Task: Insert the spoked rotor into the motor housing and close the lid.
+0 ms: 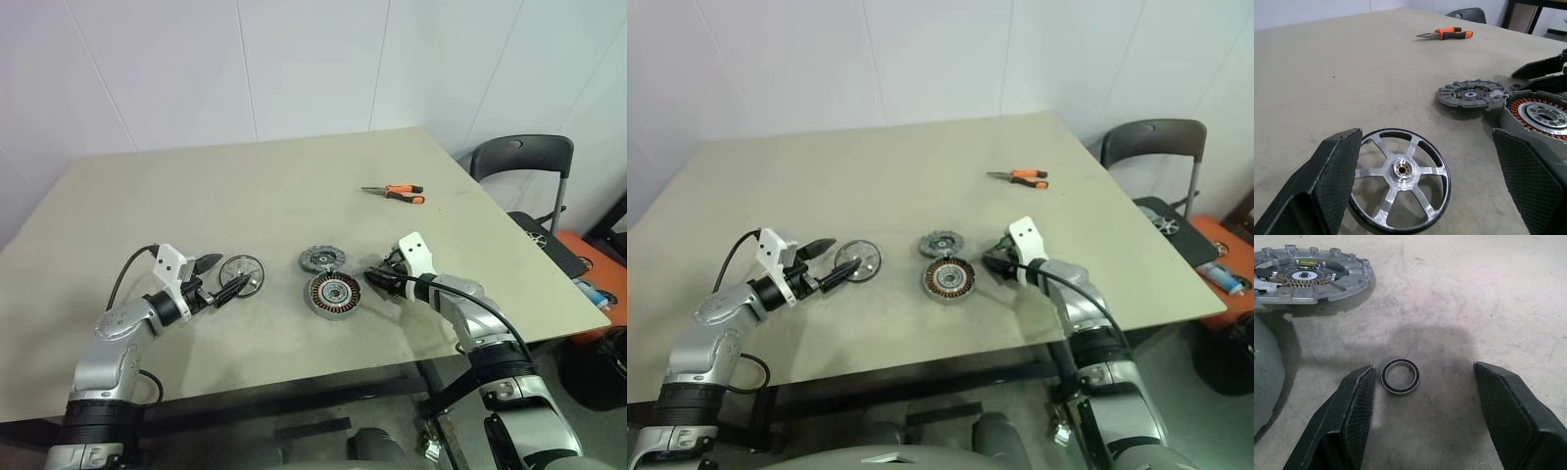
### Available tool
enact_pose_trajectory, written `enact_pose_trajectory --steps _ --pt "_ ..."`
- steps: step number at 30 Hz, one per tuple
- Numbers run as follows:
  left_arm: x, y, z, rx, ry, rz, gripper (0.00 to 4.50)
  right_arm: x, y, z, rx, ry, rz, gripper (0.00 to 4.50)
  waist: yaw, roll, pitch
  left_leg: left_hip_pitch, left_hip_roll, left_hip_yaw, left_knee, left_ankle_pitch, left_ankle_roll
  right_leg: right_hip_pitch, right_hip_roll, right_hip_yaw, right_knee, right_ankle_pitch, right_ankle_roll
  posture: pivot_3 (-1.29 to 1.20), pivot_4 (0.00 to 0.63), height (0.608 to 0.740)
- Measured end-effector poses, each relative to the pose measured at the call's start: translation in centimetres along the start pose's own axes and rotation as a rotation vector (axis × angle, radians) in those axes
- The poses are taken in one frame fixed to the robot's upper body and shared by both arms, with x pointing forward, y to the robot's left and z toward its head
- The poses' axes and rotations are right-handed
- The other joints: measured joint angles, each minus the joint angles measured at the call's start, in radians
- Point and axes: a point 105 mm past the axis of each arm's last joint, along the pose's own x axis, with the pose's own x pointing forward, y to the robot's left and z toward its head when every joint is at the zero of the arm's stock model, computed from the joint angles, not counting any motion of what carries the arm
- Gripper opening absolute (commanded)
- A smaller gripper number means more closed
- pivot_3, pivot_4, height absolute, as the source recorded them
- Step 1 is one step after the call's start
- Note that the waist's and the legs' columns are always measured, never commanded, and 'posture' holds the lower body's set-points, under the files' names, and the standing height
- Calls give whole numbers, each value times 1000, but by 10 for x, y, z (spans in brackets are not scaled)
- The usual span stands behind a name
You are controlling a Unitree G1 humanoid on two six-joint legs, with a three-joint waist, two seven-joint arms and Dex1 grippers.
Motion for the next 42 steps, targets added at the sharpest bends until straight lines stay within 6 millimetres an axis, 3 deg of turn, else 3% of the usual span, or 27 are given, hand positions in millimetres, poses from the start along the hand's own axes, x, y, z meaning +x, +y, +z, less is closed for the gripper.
enact_pose_trajectory --steps 7,23,26,33,42 --pt "0 1 0 0 -1 6 4500 1 15 4 -34 12 49 3316 -8 0 0 -1 1 0 -2 0 1 -3 1 0 0 1 3 0 0 740" --pt "-1 0 -4 -3 8 25 4500 15 12 2 14 22 52 3316 -30 -1 -1 3 1 1 2 0 1 3 1 0 1 -1 0 0 0 740" --pt "-1 0 -4 -2 9 26 4500 16 10 1 20 25 40 2730 -29 -4 -2 4 1 1 3 0 1 4 1 0 1 -1 0 0 0 740" --pt "-1 0 -4 4 10 24 4500 20 19 3 13 11 61 749 -30 -4 -3 4 1 0 2 0 1 4 1 0 1 -1 0 0 0 740" --pt "3 2 1 13 3 18 4500 21 19 3 -2 8 56 746 -30 -5 -3 4 1 0 2 0 0 3 1 0 1 -1 0 0 0 740"
